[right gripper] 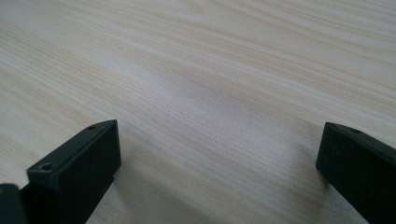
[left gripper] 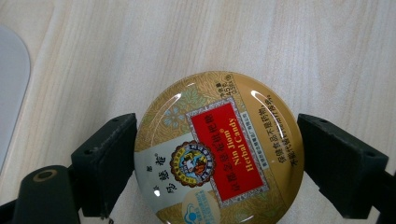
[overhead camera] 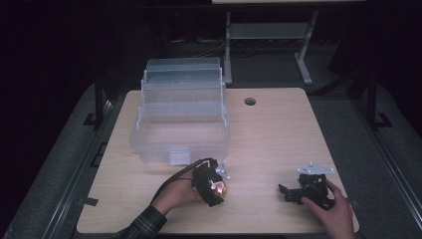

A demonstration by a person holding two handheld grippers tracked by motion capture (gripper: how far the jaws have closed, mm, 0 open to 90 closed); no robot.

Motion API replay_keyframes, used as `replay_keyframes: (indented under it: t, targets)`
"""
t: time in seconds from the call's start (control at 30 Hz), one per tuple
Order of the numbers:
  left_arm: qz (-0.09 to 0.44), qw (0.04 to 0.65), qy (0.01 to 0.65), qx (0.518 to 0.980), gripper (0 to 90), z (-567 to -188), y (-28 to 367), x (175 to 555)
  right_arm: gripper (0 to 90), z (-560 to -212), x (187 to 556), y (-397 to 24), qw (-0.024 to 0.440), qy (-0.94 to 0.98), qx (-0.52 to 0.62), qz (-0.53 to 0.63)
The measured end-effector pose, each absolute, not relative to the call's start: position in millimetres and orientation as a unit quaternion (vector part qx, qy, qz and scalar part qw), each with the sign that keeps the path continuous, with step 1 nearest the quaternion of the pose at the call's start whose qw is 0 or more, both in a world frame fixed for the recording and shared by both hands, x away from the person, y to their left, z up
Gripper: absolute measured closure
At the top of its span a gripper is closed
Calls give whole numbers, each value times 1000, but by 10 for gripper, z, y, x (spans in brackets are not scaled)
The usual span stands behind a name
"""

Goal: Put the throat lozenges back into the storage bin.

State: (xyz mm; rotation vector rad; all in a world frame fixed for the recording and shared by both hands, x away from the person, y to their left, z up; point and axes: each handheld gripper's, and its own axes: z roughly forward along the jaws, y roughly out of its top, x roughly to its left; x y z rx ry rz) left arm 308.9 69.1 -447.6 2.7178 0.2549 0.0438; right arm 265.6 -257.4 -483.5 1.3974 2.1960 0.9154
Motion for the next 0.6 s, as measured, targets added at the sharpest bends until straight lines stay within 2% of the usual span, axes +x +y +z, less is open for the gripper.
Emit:
replay_keyframes:
  t: [0.6]
  targets:
    - [12, 201, 91, 975, 194, -4479, 711, 3097, 0, -4835, 2656, -2574, 190, 781, 497, 326]
